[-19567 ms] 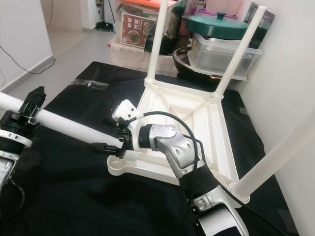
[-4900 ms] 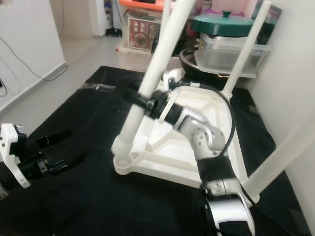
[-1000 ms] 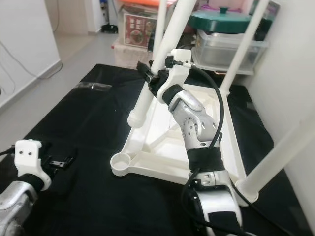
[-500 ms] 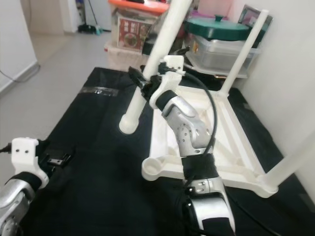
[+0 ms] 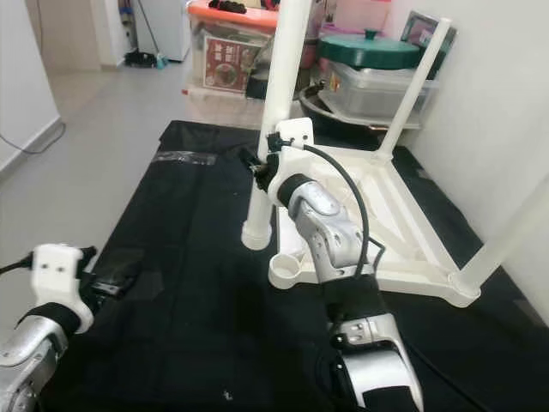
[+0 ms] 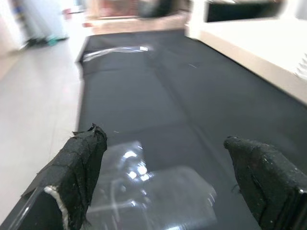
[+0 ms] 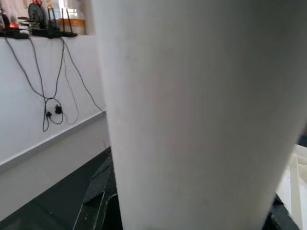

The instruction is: Building children table

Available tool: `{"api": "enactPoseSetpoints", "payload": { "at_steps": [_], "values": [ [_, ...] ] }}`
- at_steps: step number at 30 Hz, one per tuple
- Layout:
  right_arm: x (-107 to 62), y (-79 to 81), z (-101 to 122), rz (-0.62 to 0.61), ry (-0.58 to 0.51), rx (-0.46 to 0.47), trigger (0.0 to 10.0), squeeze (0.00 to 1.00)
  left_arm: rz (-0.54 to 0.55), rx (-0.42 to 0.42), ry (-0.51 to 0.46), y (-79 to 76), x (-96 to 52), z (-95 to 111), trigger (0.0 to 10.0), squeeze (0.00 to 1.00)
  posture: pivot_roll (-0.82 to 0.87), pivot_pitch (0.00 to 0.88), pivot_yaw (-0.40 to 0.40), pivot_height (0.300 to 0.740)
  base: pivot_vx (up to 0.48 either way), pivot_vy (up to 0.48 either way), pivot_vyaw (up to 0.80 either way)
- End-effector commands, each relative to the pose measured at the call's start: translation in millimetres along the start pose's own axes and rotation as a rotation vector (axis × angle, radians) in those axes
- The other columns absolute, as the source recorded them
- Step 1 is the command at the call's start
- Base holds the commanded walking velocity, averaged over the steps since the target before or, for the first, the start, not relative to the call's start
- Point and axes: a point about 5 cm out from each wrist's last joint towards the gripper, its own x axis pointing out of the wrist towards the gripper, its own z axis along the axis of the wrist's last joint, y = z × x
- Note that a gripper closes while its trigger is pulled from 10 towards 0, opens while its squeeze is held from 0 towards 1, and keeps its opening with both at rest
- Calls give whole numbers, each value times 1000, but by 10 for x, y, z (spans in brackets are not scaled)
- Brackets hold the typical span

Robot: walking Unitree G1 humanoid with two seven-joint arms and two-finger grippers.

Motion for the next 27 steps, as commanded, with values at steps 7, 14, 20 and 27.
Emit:
{"api": "enactPoseSetpoints", "payload": {
  "at_steps": [7,14,20,27],
  "values": [
    [-28,-96,-18,-24,8,-2,10000,0,-54,300,-50,165,155,89,10000,0,141,0,-100,740,0,0,0],
    [-27,-66,-71,-36,-2,0,10000,0,93,447,-235,832,497,828,10000,0,138,0,-77,740,0,0,0],
    [-31,-57,-87,-44,-6,16,10000,0,132,448,-300,896,588,1010,10000,0,128,0,-71,740,0,0,0],
    [-17,-125,-105,-88,13,43,10000,0,98,424,-299,788,623,927,10000,0,130,0,-76,740,0,0,0]
  ]
}}
